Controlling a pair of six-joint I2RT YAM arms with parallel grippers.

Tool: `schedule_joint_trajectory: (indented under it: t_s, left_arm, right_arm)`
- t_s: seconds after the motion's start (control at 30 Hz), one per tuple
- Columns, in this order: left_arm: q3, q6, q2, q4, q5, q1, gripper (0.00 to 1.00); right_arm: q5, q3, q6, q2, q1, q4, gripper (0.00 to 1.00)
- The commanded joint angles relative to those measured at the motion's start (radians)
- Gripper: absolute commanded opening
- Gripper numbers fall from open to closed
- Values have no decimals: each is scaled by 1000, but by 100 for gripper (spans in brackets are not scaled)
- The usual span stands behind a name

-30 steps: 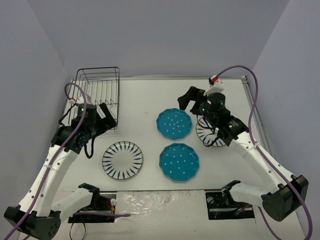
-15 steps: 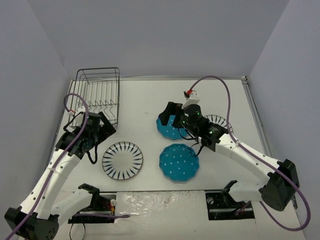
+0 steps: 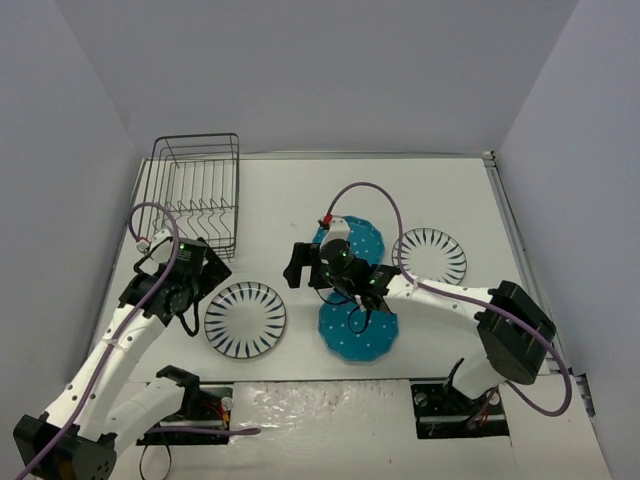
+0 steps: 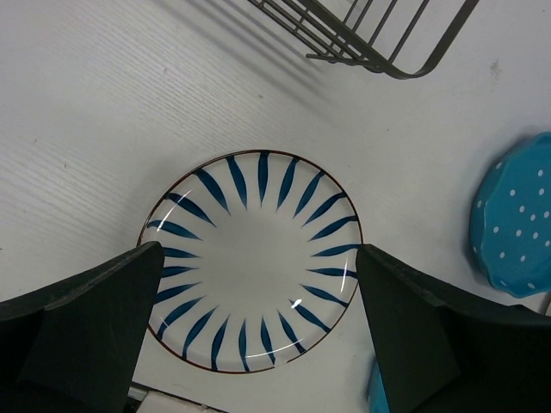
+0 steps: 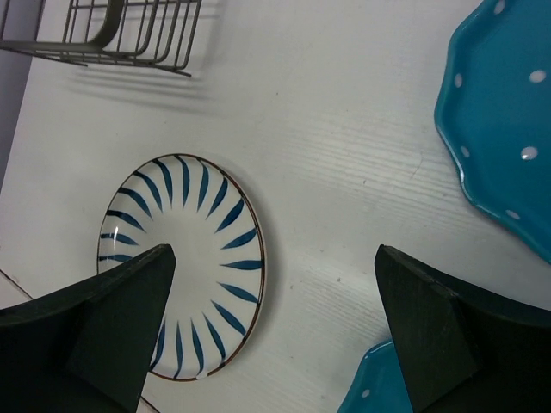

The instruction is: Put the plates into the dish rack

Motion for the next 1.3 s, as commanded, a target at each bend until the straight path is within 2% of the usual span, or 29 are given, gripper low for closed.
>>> schedule_joint_trajectory:
  t_s: [0.0, 0.43, 0.77, 1.0, 1.27]
  left_arm:
    - [0, -37, -8, 49, -33, -5, 91]
    - [-46, -67, -13, 47, -38, -6, 91]
    - [-86, -81, -16, 67, -22, -6, 91]
    - [-69, -72, -8, 74, -22, -6, 91]
    - [-64, -66, -4, 76, -23, -6, 91]
  right_arm:
    - [-25, 13, 37, 73, 49, 151, 95]
    - [-14, 1, 87, 193, 143, 194, 86]
    - [0, -23, 114, 211, 159, 196, 78]
    - [-8, -40, 134, 242, 166, 230, 56]
    - [-29, -51, 158, 301, 167, 285, 48]
